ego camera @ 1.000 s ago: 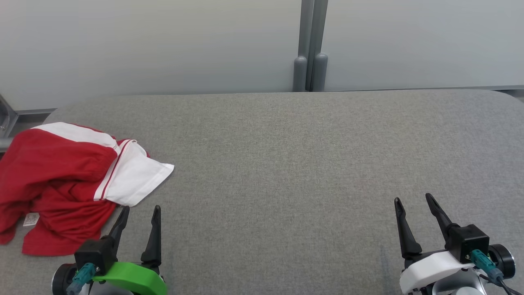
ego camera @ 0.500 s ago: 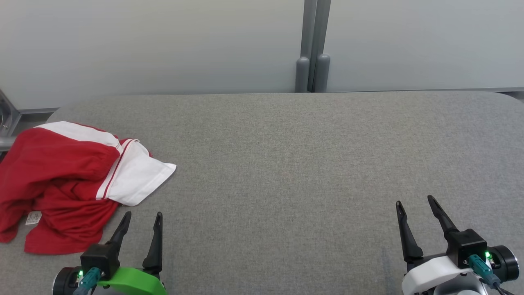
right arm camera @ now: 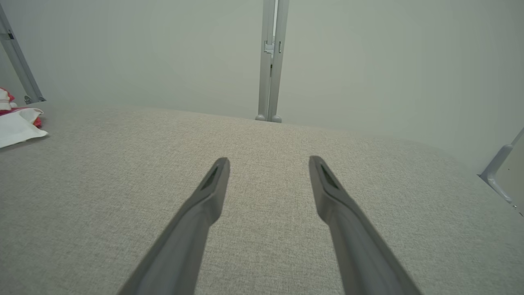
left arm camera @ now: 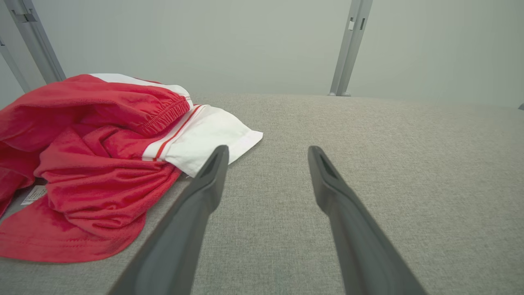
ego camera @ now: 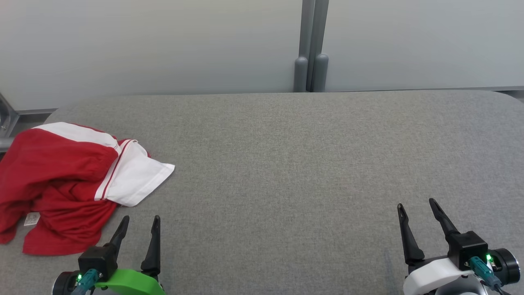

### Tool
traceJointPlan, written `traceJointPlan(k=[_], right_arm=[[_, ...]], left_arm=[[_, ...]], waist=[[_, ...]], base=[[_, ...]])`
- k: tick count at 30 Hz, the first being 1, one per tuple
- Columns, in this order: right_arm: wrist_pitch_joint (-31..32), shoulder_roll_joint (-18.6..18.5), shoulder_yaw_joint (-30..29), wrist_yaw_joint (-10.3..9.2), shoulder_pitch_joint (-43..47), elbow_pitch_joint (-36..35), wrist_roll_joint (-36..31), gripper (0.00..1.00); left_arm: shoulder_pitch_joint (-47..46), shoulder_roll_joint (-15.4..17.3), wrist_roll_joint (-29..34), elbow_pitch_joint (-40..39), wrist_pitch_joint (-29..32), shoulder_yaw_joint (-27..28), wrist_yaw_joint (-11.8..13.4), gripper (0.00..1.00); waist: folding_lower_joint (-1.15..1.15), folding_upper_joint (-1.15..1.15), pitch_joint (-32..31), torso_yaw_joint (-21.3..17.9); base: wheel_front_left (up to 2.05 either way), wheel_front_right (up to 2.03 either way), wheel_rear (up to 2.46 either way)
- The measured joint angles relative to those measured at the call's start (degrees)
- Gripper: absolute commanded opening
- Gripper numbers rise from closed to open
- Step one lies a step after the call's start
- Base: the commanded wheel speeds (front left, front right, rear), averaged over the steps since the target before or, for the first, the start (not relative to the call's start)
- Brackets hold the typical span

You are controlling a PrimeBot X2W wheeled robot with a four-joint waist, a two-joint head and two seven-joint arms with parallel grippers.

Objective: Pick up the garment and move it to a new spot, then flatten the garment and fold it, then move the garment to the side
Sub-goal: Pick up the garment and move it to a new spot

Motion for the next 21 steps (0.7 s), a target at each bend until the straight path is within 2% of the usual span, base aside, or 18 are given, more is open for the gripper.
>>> traceJointPlan(k=[10, 15, 21], right_arm=[[0.0, -0.04, 1.43, 0.0, 0.71, -0.47, 0.16, 1.0], [0.0, -0.05, 2.65, 0.01, 1.15, -0.82, 0.63, 1.0], [0.0, -0.01, 7.15, 0.01, 1.12, -0.7, 1.64, 1.0]], left_arm=[[-0.35, -0.27, -0.19, 0.33, -0.01, 0.03, -0.08, 1.0], [-0.15, -0.04, -0.15, 0.47, -0.01, 0.7, -0.08, 1.0], [1.68, 0.56, -0.1, 0.45, -0.01, 3.48, -0.08, 1.0]], waist=[[0.0, 0.0, -0.21, 2.89], [0.0, 0.0, -0.51, 6.42], [0.0, 0.0, -1.16, 12.57]], base=[[0.0, 0.0, 0.0], [0.0, 0.0, 0.0], [0.0, 0.0, 0.0]])
